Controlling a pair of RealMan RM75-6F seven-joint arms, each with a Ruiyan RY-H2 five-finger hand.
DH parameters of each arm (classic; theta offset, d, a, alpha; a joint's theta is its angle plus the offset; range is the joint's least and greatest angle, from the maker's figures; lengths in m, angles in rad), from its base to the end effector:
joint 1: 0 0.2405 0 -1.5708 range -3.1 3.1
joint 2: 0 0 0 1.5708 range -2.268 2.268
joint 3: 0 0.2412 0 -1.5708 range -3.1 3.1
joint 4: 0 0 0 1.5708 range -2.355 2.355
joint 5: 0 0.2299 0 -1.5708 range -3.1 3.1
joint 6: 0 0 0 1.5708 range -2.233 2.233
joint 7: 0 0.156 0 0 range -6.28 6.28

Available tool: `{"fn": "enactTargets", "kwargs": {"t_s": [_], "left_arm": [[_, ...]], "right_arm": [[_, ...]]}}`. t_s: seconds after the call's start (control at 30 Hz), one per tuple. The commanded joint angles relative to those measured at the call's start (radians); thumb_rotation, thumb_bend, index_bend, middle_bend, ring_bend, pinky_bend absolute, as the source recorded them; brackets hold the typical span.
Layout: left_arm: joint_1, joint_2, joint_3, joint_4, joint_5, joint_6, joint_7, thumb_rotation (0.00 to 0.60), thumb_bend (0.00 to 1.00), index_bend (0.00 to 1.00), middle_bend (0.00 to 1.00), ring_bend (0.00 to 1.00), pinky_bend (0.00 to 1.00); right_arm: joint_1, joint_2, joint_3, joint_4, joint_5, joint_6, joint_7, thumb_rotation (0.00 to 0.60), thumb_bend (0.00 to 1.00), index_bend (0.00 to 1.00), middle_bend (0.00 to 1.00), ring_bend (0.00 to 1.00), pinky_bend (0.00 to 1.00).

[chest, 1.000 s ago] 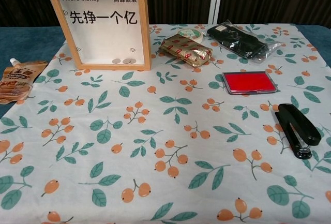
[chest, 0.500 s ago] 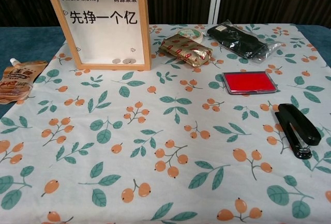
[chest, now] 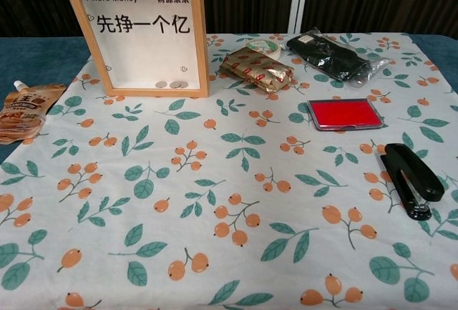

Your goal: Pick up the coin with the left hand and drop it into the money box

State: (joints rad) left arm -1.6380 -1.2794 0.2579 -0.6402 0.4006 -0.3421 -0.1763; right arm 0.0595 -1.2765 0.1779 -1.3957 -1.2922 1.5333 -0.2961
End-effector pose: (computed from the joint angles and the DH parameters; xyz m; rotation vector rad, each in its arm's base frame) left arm -0.0489 0.5693 0.1490 -1.7244 -1.3356 -0.3608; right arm -0.3552 -0.2088 0.1484 1.1660 -0.6574 0.5965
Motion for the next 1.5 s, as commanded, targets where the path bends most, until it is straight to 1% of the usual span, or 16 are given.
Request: {"fn": "enactTargets", "kwargs": {"t_s": [0.03,0.2,0.77,1.07,1.3,1.5], "left_arm": [[0.018,-0.009,-0.051,-0.007,0.050,0.026,-0.013,0.600,0.71,0.68,0.03,0.00,0.00],[0.032,-0.014,-0.106,-0.012,0.118,0.042,-0.032,0.600,0.71,0.68,0.03,0.00,0.00],[0.048,0.004,-0.202,-0.035,0.291,-0.009,-0.131,0.600,0.70,0.67,0.02,0.00,0.00],[0.053,-0.006,-0.233,-0.032,0.365,-0.019,-0.168,0.600,0.69,0.66,0.01,0.00,0.00],[0.059,-0.011,-0.253,-0.029,0.413,-0.018,-0.190,0.600,0.69,0.62,0.01,0.00,0.00],[0.063,-0.010,-0.272,-0.029,0.448,-0.016,-0.212,0.600,0.68,0.61,0.01,0.00,0.00]], "right_arm": [[0.000,0.000,0.001,0.001,0.000,0.001,0.001,0.600,0.30,0.00,0.00,0.00,0.00],[-0.001,0.002,0.003,0.002,0.002,0.002,0.004,0.600,0.30,0.00,0.00,0.00,0.00],[-0.002,0.007,0.007,0.002,0.005,0.003,0.009,0.600,0.30,0.00,0.00,0.00,0.00],[-0.002,0.008,0.008,0.000,0.005,0.005,0.010,0.600,0.30,0.00,0.00,0.00,0.00],[-0.004,0.010,0.011,-0.003,0.007,0.009,0.011,0.600,0.30,0.00,0.00,0.00,0.00],[-0.004,0.010,0.011,-0.004,0.007,0.010,0.011,0.600,0.30,0.00,0.00,0.00,0.00]]}}
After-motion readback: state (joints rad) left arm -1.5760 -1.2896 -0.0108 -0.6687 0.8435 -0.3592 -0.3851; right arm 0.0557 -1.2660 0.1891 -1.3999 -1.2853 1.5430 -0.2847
